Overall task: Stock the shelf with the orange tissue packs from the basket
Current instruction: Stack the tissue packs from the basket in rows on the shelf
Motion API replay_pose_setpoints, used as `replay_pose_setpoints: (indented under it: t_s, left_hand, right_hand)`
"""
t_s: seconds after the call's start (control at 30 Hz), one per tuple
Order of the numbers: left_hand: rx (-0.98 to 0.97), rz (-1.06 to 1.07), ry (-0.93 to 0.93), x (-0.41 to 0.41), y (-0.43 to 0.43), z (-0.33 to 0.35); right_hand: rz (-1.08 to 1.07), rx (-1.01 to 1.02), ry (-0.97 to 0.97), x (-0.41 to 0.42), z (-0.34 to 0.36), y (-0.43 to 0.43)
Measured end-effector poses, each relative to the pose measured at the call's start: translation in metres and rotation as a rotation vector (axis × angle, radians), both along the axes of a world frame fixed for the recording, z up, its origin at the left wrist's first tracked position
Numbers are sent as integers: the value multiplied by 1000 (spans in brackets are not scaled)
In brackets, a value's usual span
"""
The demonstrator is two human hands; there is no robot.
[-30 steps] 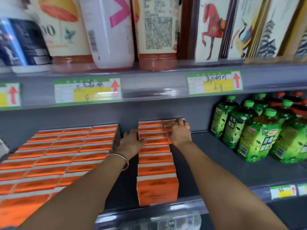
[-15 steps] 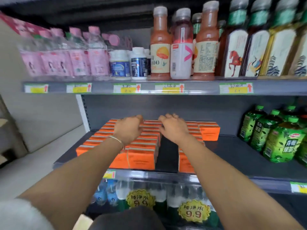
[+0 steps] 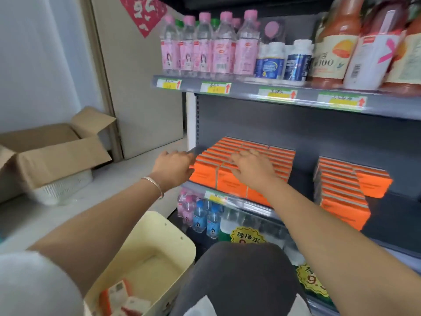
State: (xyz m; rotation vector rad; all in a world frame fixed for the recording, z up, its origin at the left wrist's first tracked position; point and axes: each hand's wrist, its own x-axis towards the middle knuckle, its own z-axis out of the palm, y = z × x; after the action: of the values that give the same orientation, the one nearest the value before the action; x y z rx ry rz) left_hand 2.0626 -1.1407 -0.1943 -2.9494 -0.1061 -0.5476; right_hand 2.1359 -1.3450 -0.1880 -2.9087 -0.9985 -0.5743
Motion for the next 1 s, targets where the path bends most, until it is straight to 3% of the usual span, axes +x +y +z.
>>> replay_pose_setpoints:
  t_s: [0.4, 0.77, 1.0]
  left_hand:
    - [-171, 294, 407, -51, 142, -159]
    - [-421, 483, 755, -66, 195, -310]
    - [-429, 544, 839, -71, 213, -378]
  right_hand:
    - [347, -210, 357, -27, -136, 182]
    - [470, -592, 840, -51, -306, 256]
    - [546, -665, 923, -76, -389, 281]
